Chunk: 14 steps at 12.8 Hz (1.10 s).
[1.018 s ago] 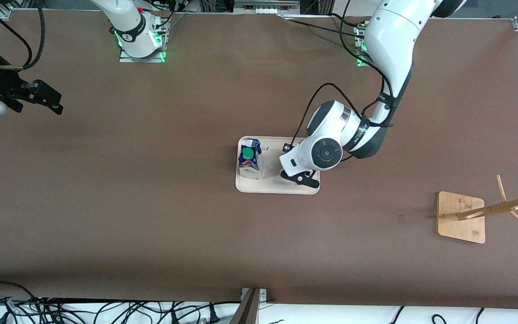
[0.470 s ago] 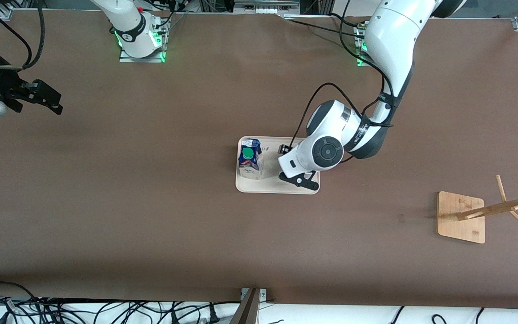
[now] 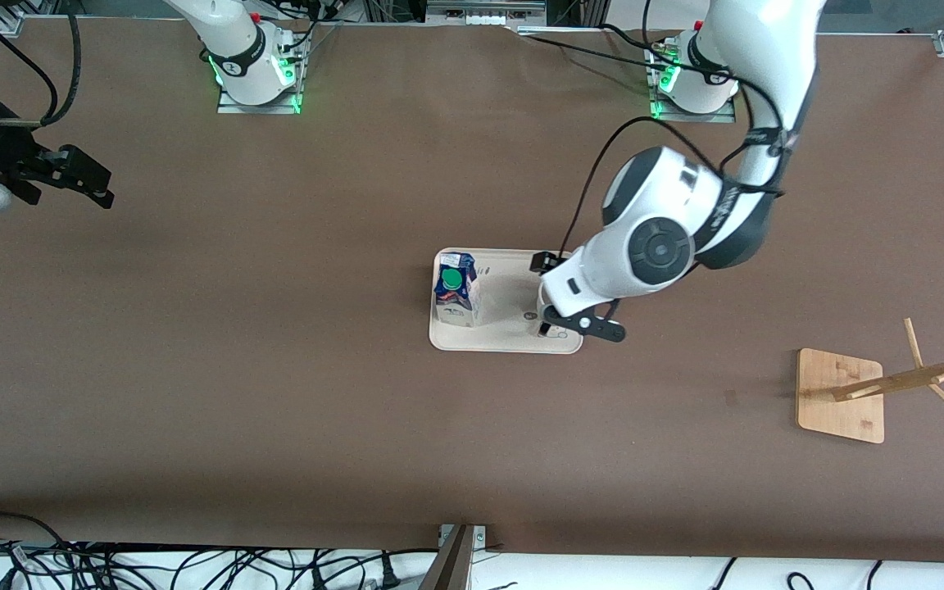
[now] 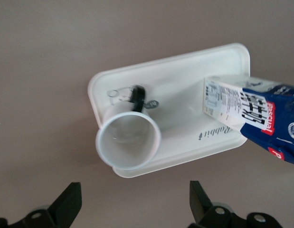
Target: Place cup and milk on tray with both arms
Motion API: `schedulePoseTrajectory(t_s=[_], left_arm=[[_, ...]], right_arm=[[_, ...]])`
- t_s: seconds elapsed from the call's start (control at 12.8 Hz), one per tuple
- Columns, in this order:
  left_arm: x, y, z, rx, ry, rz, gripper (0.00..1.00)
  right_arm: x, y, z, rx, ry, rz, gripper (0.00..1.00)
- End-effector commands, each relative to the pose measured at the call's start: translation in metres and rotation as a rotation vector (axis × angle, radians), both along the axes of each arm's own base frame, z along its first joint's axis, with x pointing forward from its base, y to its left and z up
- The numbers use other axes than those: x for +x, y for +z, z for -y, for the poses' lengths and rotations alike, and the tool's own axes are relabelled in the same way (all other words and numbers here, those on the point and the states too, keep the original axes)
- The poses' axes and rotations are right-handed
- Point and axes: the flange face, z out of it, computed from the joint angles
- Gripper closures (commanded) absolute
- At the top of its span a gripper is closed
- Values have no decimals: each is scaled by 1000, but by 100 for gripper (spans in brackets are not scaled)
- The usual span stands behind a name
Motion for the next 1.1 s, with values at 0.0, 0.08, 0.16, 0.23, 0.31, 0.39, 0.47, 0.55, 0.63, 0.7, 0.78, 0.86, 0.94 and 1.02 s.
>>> schedulePoseTrajectory(t_s=[0.0, 0.08, 0.16, 0.23, 0.31, 0.39, 0.47, 0.55, 0.63, 0.7, 0.78, 0.86, 0.94, 1.02], left_arm=[[0, 61, -74, 22, 75, 47, 0], [0, 72, -100, 46, 102, 37, 0], [1, 80, -134, 61, 131, -11, 0], [0, 93, -161, 70, 162, -50, 0], [0, 103, -186, 79, 194, -83, 0], [3, 112, -208, 100, 220, -69, 0], [6, 130, -229, 138, 237, -21, 0], [10, 144, -238, 177, 239, 22, 0], [13, 161, -244, 218, 241, 71, 0], [15, 173, -249, 245, 255, 103, 0], [15, 178, -267, 251, 285, 108, 0], [16, 179, -282, 243, 306, 108, 0], [19, 175, -302, 242, 329, 103, 0], [21, 174, -310, 216, 347, 104, 0]], right_arm=[[-1, 6, -1, 15, -4, 2, 0], [-1, 6, 0, 15, -6, 2, 0], [0, 6, 0, 15, -6, 2, 0], [-1, 7, -1, 15, -4, 4, 0], [-1, 7, -1, 15, -4, 4, 0], [0, 6, 0, 15, -6, 3, 0], [-1, 7, -1, 15, -4, 4, 0], [-1, 7, 0, 15, -6, 4, 0], [-1, 7, -1, 15, -4, 4, 0], [-1, 7, -1, 15, -4, 4, 0], [-1, 7, -1, 15, -4, 4, 0], [-1, 7, 0, 15, -6, 4, 0], [-1, 7, -1, 15, -4, 4, 0], [-1, 7, -1, 15, -4, 4, 0]])
